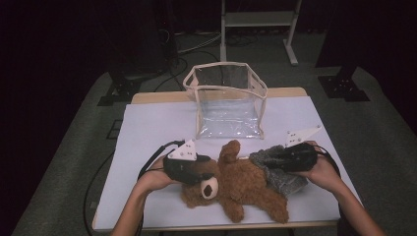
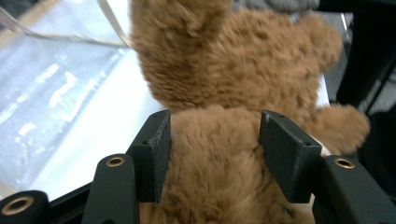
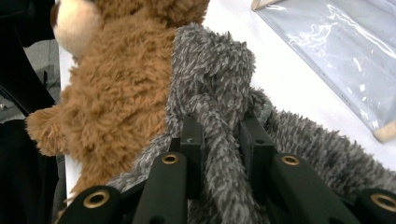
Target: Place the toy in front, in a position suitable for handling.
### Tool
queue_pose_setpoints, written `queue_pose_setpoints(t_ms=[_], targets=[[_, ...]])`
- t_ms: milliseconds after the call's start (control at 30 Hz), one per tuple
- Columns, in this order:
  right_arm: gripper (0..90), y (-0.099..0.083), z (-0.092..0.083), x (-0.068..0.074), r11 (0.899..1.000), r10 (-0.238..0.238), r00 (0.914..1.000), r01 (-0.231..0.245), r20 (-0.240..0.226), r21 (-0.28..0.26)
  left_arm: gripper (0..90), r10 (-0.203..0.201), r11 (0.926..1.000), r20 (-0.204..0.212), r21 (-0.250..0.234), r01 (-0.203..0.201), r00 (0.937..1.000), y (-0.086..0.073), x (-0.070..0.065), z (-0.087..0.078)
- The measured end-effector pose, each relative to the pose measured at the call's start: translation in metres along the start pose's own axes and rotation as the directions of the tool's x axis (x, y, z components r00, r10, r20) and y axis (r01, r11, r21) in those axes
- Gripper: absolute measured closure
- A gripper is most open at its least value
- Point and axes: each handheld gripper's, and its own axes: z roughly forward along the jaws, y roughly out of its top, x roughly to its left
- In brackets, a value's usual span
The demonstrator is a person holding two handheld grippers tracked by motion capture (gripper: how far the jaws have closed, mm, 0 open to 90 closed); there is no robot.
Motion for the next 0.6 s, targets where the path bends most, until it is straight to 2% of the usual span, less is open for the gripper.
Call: queue_pose_setpoints(t_ms=[100, 133, 267, 333, 433, 600], targets=[[73.7, -0.003, 0.0, -0.001, 1.0, 0.007, 0.9999, -0.007, 0.008, -0.004, 43.0, -0.009, 0.9996, -0.022, -0.026, 0.008, 0.9997, 0.007, 0.005, 0.004], [73.7, -0.004, 0.0, -0.001, 1.0, 0.01, 0.9999, -0.01, 0.01, -0.005, 43.1, -0.007, 0.9994, -0.017, -0.033, 0.007, 0.9998, 0.009, 0.006, 0.008], [73.7, -0.004, 0.002, -0.002, 1.0, 0.009, 0.9999, -0.009, 0.007, -0.011, 43.1, 0.009, 0.9999, -0.005, 0.013, -0.009, 1.0, 0.016, 0.008, 0.023], [73.7, -0.005, 0.001, -0.002, 1.0, 0.011, 0.9999, -0.011, 0.006, -0.014, 43.2, 0.01, 0.9997, 0.003, 0.02, -0.01, 0.9999, 0.018, 0.009, 0.028], [73.7, -0.005, 0.001, -0.002, 1.0, 0.009, 0.9999, -0.009, 0.009, -0.016, 44.2, 0.027, 0.9992, 0.004, 0.029, -0.027, 0.9996, 0.022, 0.007, 0.033], [73.7, -0.001, -0.002, 0.001, 1.0, 0.002, 0.9999, -0.002, 0.014, -0.015, 44.1, 0.061, 0.9956, 0.021, 0.071, -0.062, 0.9979, 0.028, 0.003, 0.041]])
